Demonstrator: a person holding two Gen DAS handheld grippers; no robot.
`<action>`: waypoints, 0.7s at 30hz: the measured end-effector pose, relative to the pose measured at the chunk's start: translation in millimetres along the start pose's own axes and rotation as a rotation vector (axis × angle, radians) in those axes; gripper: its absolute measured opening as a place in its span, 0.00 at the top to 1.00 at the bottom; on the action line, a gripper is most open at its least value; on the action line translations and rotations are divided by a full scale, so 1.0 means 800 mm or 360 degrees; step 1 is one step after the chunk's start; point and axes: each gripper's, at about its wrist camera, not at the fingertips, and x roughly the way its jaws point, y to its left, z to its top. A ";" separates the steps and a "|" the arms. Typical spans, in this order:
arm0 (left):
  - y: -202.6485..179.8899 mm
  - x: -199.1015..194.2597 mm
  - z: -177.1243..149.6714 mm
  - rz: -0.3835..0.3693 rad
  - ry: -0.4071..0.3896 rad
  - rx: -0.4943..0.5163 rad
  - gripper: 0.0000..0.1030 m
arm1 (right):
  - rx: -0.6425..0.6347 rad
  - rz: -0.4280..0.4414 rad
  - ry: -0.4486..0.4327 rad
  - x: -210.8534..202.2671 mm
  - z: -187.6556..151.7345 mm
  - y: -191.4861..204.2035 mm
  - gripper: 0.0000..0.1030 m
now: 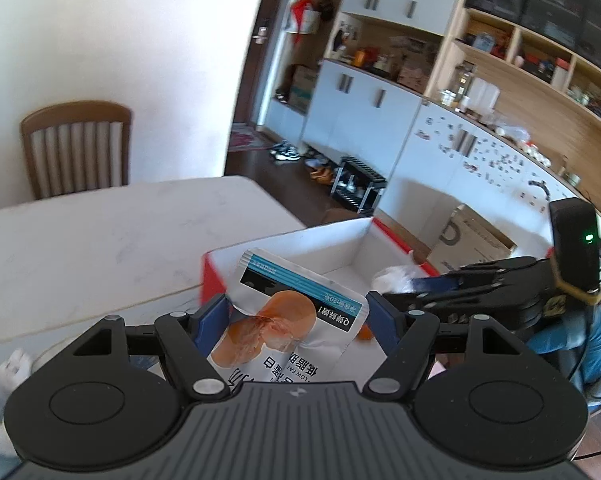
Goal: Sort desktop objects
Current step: 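Carry the food pouch and foam-bead bag with both tools into the red box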
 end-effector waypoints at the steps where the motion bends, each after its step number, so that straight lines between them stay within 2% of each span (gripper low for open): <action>1: -0.006 0.006 0.004 -0.0011 0.0002 0.0023 0.29 | -0.0002 -0.0007 0.0004 0.002 0.000 -0.004 0.64; 10: -0.063 0.057 0.018 -0.0135 0.0026 0.0215 0.29 | -0.0048 -0.0035 0.0048 0.025 0.005 -0.039 0.64; 18: -0.094 0.101 0.006 -0.0180 0.0072 0.0425 0.29 | -0.0105 -0.0030 0.0061 0.047 0.017 -0.060 0.64; 21: -0.095 0.117 -0.001 -0.0195 0.0108 0.0440 0.29 | -0.0115 -0.0023 0.0095 0.060 0.018 -0.071 0.64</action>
